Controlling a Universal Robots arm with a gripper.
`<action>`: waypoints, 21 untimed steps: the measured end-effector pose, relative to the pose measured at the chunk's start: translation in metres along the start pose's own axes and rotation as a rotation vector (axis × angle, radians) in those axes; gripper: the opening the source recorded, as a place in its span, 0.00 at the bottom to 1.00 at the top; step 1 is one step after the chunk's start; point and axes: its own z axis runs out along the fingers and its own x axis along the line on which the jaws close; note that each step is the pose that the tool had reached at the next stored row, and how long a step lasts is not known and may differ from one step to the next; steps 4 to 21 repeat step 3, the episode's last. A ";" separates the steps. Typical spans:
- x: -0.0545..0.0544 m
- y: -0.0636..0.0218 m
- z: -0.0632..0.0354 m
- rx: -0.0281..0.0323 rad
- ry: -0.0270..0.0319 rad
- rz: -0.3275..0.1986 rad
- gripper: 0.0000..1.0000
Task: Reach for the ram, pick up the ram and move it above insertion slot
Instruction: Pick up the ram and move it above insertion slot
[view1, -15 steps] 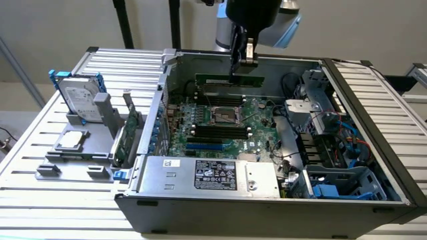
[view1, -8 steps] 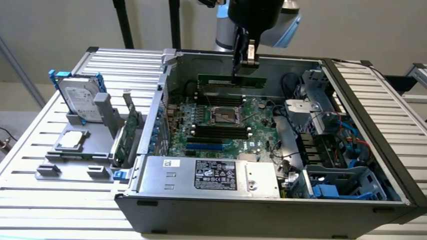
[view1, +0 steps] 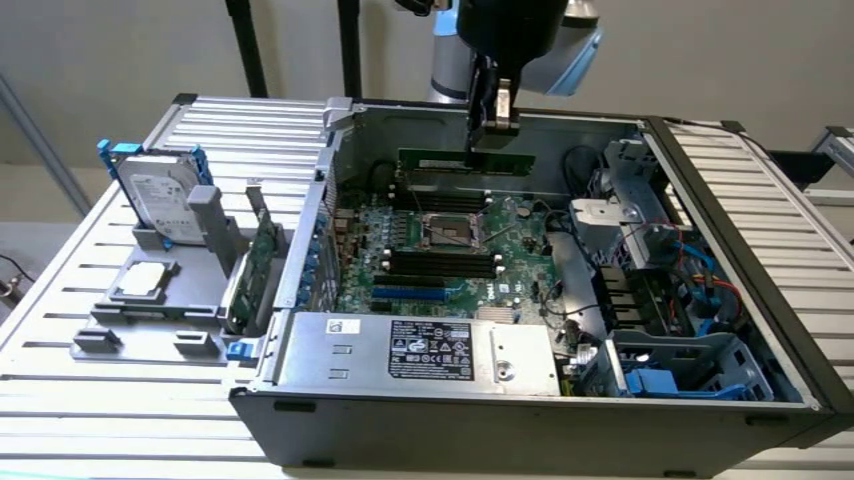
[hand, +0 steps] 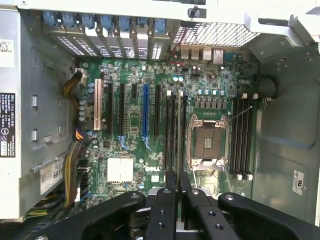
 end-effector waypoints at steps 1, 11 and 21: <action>0.000 0.0000 0.0000 0.0000 0.0000 0.000 0.13; 0.000 0.0000 0.0000 0.0000 0.0000 0.000 0.13; 0.000 0.0000 0.0000 0.0000 0.0000 0.000 0.13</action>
